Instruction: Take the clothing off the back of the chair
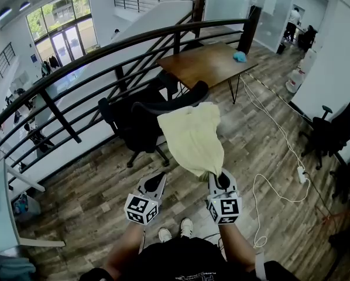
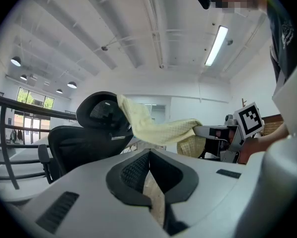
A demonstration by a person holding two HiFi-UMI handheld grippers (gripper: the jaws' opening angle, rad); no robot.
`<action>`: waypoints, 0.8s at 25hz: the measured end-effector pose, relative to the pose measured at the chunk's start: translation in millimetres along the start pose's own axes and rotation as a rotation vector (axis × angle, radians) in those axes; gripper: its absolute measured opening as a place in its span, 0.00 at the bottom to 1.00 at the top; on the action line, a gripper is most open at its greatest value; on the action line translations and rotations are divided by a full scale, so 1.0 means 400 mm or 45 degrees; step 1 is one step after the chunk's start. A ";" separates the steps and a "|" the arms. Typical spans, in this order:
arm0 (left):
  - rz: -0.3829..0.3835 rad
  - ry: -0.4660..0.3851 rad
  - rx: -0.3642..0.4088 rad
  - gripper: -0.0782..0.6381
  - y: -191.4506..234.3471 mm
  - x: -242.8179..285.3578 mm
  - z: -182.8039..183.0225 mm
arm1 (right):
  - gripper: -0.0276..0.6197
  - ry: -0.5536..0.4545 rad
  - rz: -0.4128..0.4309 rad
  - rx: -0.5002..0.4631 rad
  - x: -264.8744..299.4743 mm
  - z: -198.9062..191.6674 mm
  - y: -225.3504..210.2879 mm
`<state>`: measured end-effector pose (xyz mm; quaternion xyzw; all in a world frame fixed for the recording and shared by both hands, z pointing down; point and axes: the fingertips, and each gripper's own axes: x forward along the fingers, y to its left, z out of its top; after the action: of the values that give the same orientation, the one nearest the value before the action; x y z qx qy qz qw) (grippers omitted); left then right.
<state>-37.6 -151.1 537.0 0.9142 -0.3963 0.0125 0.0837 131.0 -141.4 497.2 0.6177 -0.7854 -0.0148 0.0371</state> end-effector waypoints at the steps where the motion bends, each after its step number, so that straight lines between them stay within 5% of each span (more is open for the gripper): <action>1: -0.002 -0.004 0.003 0.13 0.000 -0.002 0.004 | 0.12 -0.001 -0.004 -0.002 -0.001 0.003 0.000; 20: 0.011 -0.025 -0.018 0.13 0.025 -0.031 0.005 | 0.12 0.039 -0.034 -0.022 0.007 -0.018 0.019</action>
<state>-53.6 -149.0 535.2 0.9119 -0.4012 0.0010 0.0863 123.7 -142.3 505.0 0.6280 -0.7762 -0.0126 0.0545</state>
